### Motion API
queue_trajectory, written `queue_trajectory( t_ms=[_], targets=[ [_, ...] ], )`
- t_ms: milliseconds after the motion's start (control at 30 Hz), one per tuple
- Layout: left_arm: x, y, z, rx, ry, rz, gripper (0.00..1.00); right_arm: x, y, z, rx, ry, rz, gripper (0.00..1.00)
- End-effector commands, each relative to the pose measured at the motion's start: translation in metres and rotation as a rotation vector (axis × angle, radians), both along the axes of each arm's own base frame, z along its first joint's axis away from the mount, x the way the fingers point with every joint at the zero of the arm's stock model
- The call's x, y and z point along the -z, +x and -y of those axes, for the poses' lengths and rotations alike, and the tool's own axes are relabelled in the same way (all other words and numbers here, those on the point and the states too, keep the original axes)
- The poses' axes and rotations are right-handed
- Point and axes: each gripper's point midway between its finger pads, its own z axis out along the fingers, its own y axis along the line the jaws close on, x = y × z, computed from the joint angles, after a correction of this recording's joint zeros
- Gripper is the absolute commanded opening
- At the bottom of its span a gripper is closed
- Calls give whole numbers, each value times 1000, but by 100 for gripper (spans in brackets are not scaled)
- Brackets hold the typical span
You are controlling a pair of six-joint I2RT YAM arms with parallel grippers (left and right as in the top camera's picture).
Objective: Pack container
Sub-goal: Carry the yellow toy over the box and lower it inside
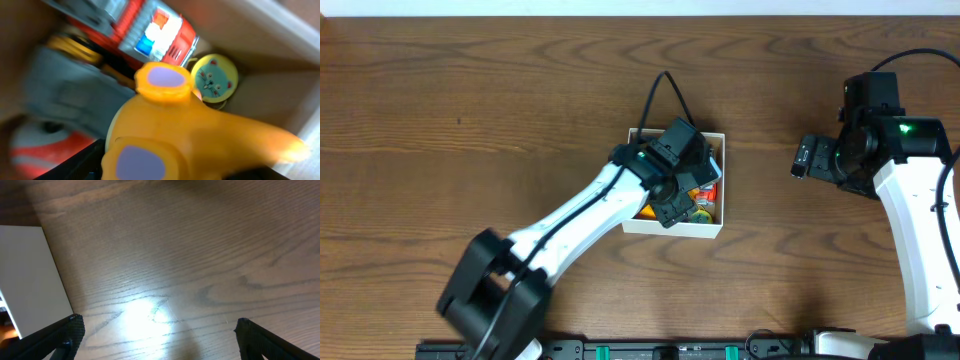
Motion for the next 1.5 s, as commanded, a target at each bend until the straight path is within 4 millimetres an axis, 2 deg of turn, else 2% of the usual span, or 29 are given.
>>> queue_trajectory(
  t_ms=[0,133,267,333,433,500,600,767,967,1133,1267,1367,1467],
  targets=[
    [-51,-1,0,9,-89,107,71,2,0,4,-7,-17,-6,99],
    [-91,-2,-7,-3,-158,188,71,2,1,4,-6,-16,0,99],
    [-102,5,-18,-36,-167,222,70,2,1,4,-6,-16,0,99],
    [-99,9,-22,-68,-166,211,57,2,1,4,-6,-16,-1,99],
    [-88,16,-26,-121,-155,173,23,2,1,4,-6,-16,-1,99],
    [-76,18,-26,-143,-141,142,14,2,1,4,-6,-16,0,99],
    [-57,18,-20,-169,-126,86,11,1,1,4,-6,-16,1,99],
    [-22,5,-2,-136,-109,-36,8,1,2,4,-6,-16,2,99],
    [14,-10,12,-153,-54,-129,8,1,2,4,-6,-16,2,99],
    [43,-27,31,-110,-45,-216,8,1,2,4,-6,-16,3,99],
    [69,-31,34,-103,-7,-249,7,2,1,4,-7,-16,-2,99],
    [74,-32,32,-106,5,-260,6,2,-1,4,-7,-16,-10,99],
    [66,-31,33,-104,-9,-247,6,2,-2,4,-7,-16,-12,99]
  ],
)
